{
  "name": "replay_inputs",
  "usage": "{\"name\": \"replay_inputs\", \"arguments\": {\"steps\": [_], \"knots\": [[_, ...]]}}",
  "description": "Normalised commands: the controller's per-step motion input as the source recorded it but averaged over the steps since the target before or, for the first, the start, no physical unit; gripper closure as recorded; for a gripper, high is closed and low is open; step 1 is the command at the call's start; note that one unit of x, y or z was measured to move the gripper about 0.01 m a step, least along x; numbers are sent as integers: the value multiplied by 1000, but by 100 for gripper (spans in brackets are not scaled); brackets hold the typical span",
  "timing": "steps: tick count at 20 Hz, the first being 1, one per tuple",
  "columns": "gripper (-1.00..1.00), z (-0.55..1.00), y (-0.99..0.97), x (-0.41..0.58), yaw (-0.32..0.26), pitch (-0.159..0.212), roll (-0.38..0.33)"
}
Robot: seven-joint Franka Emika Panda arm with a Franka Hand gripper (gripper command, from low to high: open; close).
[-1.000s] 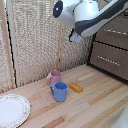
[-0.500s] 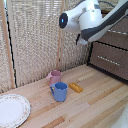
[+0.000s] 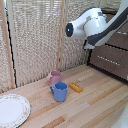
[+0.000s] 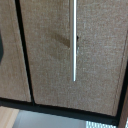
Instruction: Propose to navigate your clamp on the clench of the first drawer. Use gentle force to register to the cabinet. Send posterior your swing mandate till over it lurks, a cup of pink essence. Fortify your grip after aiming concentric with the pink cup’s periphery. Manoeuvre the pink towards the cabinet's top. Drop your compression till the cup is resting inside.
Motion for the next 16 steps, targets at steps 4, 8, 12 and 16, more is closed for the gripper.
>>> {"name": "replay_inputs", "arguments": {"steps": [4, 8, 12, 16], "knots": [[-100, 58, -811, -113, 35, 0, 0], [-100, 22, -786, -54, 38, 0, 0], [-100, 5, -772, 0, 41, -4, 0], [100, 55, -605, 0, 54, 30, 12]]}}
